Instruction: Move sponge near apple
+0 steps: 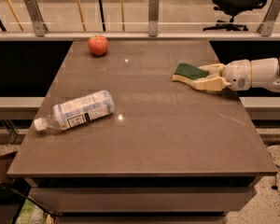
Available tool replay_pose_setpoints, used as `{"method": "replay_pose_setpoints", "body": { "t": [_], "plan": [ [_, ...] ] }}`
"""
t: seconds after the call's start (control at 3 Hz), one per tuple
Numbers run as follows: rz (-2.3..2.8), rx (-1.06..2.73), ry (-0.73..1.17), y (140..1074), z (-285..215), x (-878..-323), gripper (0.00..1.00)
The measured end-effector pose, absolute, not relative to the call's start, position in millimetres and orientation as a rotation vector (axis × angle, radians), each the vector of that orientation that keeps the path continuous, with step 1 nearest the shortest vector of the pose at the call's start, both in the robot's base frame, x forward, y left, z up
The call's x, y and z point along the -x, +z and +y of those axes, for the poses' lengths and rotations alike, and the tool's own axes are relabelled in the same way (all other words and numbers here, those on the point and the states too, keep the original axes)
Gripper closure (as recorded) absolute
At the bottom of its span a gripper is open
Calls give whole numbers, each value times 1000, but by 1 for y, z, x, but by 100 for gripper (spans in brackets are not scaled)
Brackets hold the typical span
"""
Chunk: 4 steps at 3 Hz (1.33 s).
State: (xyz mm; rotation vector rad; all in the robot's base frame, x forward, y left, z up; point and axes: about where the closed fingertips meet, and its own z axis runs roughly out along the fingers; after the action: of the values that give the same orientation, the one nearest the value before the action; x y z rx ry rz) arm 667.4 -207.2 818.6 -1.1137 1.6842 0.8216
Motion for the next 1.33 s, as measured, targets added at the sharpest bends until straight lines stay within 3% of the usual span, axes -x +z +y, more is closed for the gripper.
{"method": "replay_pose_setpoints", "body": {
  "t": [1.33],
  "plan": [
    [1684,1114,822,819,-207,-668,100]
  ]
}}
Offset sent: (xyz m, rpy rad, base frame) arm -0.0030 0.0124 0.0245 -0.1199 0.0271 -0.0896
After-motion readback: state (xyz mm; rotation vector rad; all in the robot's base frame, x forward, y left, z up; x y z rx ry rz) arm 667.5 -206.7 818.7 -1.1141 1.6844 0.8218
